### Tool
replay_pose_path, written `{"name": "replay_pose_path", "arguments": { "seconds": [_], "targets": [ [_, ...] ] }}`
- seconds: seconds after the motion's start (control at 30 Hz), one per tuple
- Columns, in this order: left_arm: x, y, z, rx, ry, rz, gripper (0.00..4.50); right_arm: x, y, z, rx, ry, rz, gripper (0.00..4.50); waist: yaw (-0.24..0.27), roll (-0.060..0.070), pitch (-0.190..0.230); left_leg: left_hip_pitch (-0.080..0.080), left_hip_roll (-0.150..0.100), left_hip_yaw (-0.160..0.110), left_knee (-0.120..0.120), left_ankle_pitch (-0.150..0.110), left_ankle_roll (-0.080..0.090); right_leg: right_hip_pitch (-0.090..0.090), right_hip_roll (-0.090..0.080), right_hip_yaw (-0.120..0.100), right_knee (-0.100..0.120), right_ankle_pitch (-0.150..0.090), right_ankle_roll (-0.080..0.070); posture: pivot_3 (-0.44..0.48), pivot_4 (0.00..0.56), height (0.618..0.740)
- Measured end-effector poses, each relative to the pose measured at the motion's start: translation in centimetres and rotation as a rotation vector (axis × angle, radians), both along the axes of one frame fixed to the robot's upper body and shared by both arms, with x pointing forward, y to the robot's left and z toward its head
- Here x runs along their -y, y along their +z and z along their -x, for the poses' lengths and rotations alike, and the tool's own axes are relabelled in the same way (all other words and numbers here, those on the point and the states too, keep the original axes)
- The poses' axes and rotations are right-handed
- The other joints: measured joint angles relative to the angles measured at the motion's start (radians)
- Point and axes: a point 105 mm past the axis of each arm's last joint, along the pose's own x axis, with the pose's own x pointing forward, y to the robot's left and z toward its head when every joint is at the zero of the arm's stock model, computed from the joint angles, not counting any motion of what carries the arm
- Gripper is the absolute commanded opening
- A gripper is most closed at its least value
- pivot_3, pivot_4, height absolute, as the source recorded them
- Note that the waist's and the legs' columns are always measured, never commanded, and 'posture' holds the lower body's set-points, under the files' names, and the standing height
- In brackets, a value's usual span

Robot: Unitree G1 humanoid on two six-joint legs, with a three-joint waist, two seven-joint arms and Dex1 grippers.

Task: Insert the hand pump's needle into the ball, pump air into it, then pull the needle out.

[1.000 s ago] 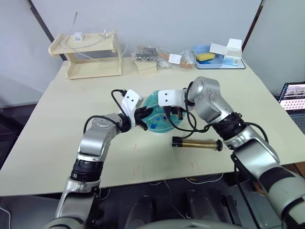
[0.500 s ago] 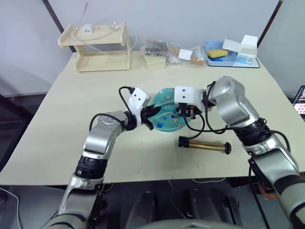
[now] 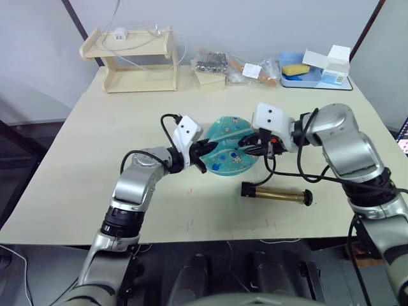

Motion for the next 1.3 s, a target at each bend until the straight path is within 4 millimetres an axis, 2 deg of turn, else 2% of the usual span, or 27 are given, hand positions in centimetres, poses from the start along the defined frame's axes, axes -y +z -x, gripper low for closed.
{"name": "replay_pose_path", "arguments": {
  "seconds": [0.13, 0.2, 0.27, 0.5, 0.77, 1.3],
  "targets": [
    [0.1, 0.0, 0.1, 0.002, -0.005, -0.004, 0.0, -0.1, -0.6, -0.5, 0.012, -0.004, 0.02, 1.53, 0.0, 0.0, 0.0, 0.0, 0.0, 0.0, 0.0, 0.001, -0.002, 0.0, 0.0, 0.0, 0.0, 0.0, 0.0, 0.0, 0.15, 0.74],
    [0.1, 0.1, 0.1, 0.005, -0.006, -0.007, 0.0, -0.4, -0.3, -0.3, -0.001, 0.018, 0.005, 2.07, 0.0, 0.0, 0.0, 0.0, 0.0, 0.0, 0.0, 0.001, -0.002, 0.0, 0.0, 0.0, 0.0, 0.0, 0.0, 0.0, 0.15, 0.74],
    [0.2, 0.2, 0.2, 0.01, -0.009, -0.007, 0.0, -0.6, 0.4, -0.2, 0.003, 0.034, -0.006, 2.89, 0.0, 0.0, 0.0, 0.0, -0.001, 0.0, 0.0, 0.001, -0.002, 0.0, 0.0, 0.0, 0.0, 0.0, 0.0, 0.0, 0.15, 0.74],
    [0.2, 0.2, 0.3, 0.014, -0.01, -0.01, 0.0, -0.4, 1.1, -0.6, -0.005, 0.02, -0.028, 2.89, -0.001, -0.001, 0.001, 0.0, -0.001, 0.0, 0.0, 0.001, -0.002, 0.0, 0.0, 0.0, 0.0, 0.0, 0.0, 0.0, 0.15, 0.74],
    [0.1, 0.2, 0.2, 0.014, -0.008, -0.012, 0.0, 0.7, -0.4, -2.1, -0.048, -0.032, -0.01, 2.89, -0.003, -0.001, 0.001, 0.0, -0.001, 0.0, 0.0, 0.001, -0.002, 0.0, 0.0, 0.0, 0.0, 0.0, 0.0, 0.0, 0.15, 0.74],
    [0.0, 0.2, 0.3, 0.01, -0.01, -0.008, 0.0, -0.3, -0.7, -1.2, -0.1, 0.024, -0.032, 2.89, -0.004, -0.001, 0.001, -0.001, -0.001, 0.0, 0.003, 0.001, -0.002, 0.0, 0.0, 0.001, 0.002, 0.0, 0.0, 0.0, 0.15, 0.74]
  ]
}}
